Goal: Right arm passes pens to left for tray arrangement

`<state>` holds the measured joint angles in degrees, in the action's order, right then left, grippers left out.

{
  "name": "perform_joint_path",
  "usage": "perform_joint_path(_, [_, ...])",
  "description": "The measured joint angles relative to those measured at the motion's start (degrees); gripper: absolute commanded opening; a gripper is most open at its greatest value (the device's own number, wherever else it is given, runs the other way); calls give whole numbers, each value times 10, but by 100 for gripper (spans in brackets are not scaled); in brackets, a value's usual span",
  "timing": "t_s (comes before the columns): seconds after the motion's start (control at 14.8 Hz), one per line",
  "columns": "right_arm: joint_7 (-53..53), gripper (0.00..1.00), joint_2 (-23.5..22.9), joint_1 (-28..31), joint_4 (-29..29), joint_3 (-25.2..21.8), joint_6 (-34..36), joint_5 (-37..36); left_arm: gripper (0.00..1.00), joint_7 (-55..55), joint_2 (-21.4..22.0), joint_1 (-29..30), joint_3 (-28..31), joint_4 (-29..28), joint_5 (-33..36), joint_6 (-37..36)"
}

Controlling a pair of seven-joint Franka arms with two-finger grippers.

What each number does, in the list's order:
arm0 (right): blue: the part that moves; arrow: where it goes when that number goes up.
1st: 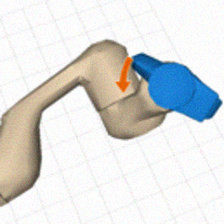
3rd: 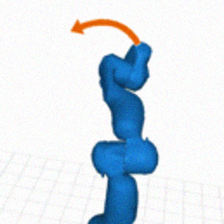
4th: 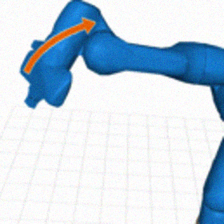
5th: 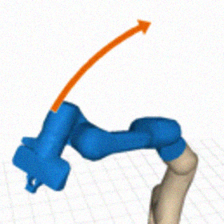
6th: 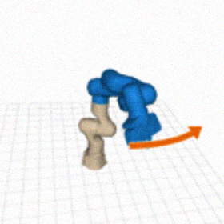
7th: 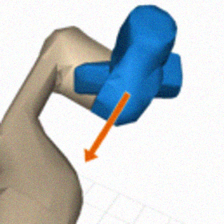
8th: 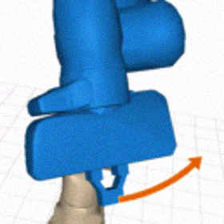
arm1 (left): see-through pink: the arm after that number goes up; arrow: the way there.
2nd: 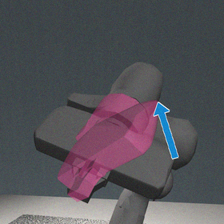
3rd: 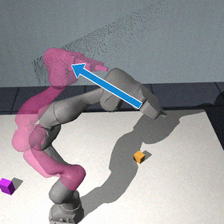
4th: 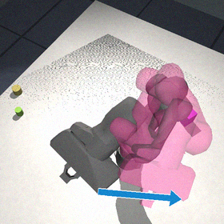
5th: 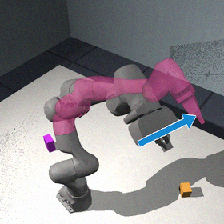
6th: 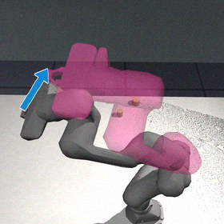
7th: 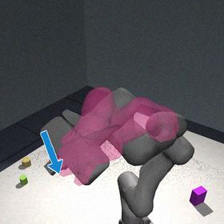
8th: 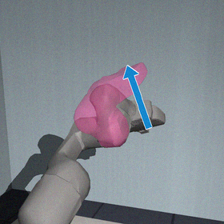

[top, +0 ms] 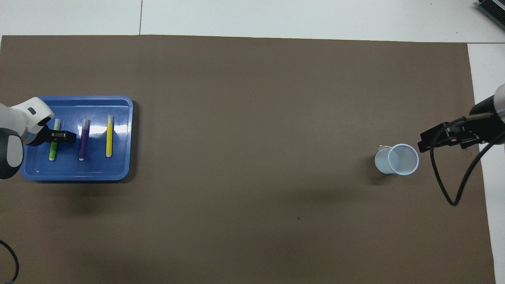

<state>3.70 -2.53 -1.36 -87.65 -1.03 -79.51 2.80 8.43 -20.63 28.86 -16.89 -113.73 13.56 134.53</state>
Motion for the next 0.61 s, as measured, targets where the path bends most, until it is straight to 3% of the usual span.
perform_joint_path(0.27, [0, 100, 16, 0, -3, -3, 16, 0, 100, 0, -1, 0, -2, 4, 0, -8])
perform_joint_path(0.61, [0, 100, 16, 0, -6, -3, 9, 0, 100, 0, -1, 0, -5, 47, 0, -72])
